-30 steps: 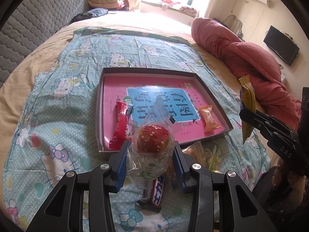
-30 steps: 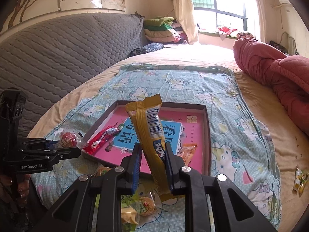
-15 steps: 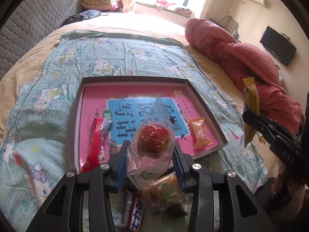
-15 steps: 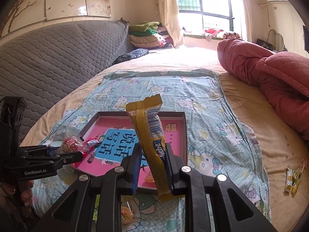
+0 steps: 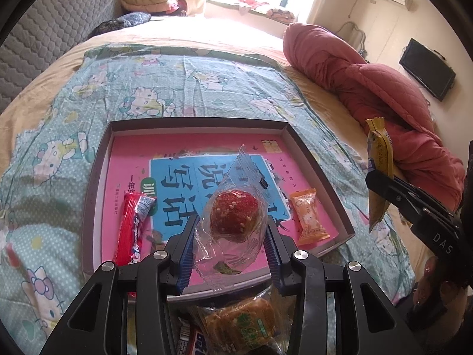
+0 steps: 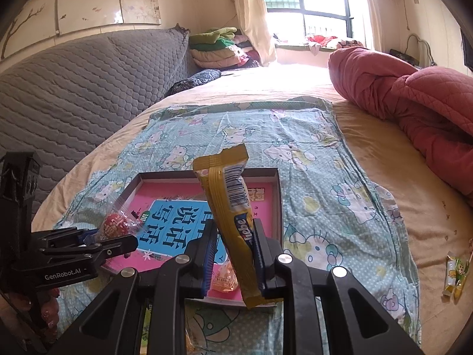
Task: Organize snacks
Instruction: 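Carry the candy bag into the pink box while the right tool carries the yellow bar there, then open the left tool to drop the candy bag while the right lowers and releases the yellow bar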
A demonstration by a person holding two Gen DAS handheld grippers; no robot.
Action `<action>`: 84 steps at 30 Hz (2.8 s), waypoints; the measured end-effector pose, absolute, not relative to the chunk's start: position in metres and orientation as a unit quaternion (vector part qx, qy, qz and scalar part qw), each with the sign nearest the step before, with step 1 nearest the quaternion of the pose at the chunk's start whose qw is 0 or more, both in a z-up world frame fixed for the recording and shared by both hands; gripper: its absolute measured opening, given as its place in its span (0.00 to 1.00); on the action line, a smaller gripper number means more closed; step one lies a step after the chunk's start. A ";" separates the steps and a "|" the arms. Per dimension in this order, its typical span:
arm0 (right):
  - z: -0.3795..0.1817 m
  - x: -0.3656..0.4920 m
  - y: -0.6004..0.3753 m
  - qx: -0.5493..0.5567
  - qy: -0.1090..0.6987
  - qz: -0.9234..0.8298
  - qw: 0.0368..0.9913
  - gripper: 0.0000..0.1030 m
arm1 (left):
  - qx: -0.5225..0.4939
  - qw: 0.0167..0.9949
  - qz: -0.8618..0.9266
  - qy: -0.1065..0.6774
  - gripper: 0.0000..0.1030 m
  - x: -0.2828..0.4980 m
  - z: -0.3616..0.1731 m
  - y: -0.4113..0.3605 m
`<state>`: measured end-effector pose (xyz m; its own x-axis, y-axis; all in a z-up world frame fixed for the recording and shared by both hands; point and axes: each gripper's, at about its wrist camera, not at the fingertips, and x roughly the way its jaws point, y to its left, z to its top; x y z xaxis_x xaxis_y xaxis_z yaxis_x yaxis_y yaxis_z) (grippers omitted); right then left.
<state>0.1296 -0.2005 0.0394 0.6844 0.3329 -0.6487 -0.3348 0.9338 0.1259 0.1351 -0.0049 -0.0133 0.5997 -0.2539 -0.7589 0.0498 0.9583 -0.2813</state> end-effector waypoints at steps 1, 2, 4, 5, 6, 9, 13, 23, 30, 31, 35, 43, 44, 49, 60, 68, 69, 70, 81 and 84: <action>0.038 0.131 -0.202 0.003 0.355 0.181 0.917 0.23 | -0.116 0.887 -0.084 0.440 0.42 0.136 -0.014 -0.004; 0.037 0.133 -0.203 0.006 0.357 0.181 0.916 0.23 | -0.115 0.886 -0.082 0.441 0.42 0.137 -0.016 -0.004; 0.033 0.138 -0.206 0.021 0.365 0.185 0.912 0.23 | -0.115 0.885 -0.076 0.444 0.42 0.139 -0.019 -0.003; 0.032 0.139 -0.207 0.027 0.369 0.186 0.910 0.23 | -0.116 0.884 -0.075 0.446 0.42 0.141 -0.021 -0.002; 0.029 0.142 -0.208 0.033 0.373 0.187 0.908 0.23 | -0.117 0.884 -0.073 0.446 0.42 0.142 -0.023 -0.001; 0.022 0.148 -0.210 0.044 0.387 0.186 0.902 0.23 | -0.117 0.883 -0.069 0.449 0.42 0.145 -0.027 0.001; 0.007 0.156 -0.212 0.056 0.413 0.180 0.891 0.23 | -0.116 0.882 -0.064 0.453 0.42 0.150 -0.033 0.003; -0.011 0.163 -0.211 0.067 0.434 0.174 0.881 0.23 | -0.114 0.877 -0.061 0.462 0.42 0.157 -0.044 0.004; -0.020 0.169 -0.211 0.076 0.448 0.169 0.875 0.23 | -0.115 0.874 -0.064 0.469 0.42 0.157 -0.050 0.004; -0.021 0.170 -0.212 0.078 0.448 0.166 0.875 0.23 | -0.115 0.873 -0.064 0.469 0.42 0.157 -0.051 0.004; -0.022 0.173 -0.212 0.079 0.448 0.162 0.876 0.23 | -0.116 0.870 -0.069 0.474 0.43 0.158 -0.054 0.003; -0.025 0.173 -0.210 0.069 0.449 0.154 0.877 0.23 | -0.120 0.868 -0.076 0.476 0.43 0.157 -0.054 0.002; -0.024 0.173 -0.211 0.066 0.447 0.152 0.879 0.23 | -0.121 0.867 -0.077 0.477 0.43 0.157 -0.054 0.002; -0.024 0.172 -0.209 0.046 0.450 0.138 0.881 0.23 | -0.123 0.865 -0.074 0.481 0.43 0.156 -0.054 0.004; -0.031 0.168 -0.198 0.021 0.455 0.144 0.878 0.23 | -0.129 0.868 -0.078 0.473 0.48 0.152 -0.043 0.007; -0.033 0.166 -0.192 0.019 0.456 0.154 0.876 0.23 | -0.133 0.874 -0.077 0.461 0.49 0.148 -0.030 0.012; -0.032 0.166 -0.193 0.021 0.456 0.154 0.877 0.23 | -0.133 0.875 -0.076 0.459 0.52 0.146 -0.027 0.013; -0.031 0.166 -0.194 0.025 0.455 0.154 0.877 0.23 | -0.133 0.876 -0.076 0.457 0.53 0.145 -0.025 0.013; -0.019 0.161 -0.197 0.033 0.441 0.162 0.882 0.25 | -0.143 0.883 -0.071 0.442 0.58 0.136 -0.007 0.023; -0.013 0.158 -0.197 0.037 0.431 0.175 0.884 0.28 | -0.143 0.884 -0.065 0.440 0.59 0.132 -0.003 0.028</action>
<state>0.1582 -0.1970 -0.0129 0.5666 0.3411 -0.7501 -0.2780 0.9361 0.2158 0.1321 0.0275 -0.0027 0.6045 -0.2412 -0.7592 -0.0097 0.9508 -0.3098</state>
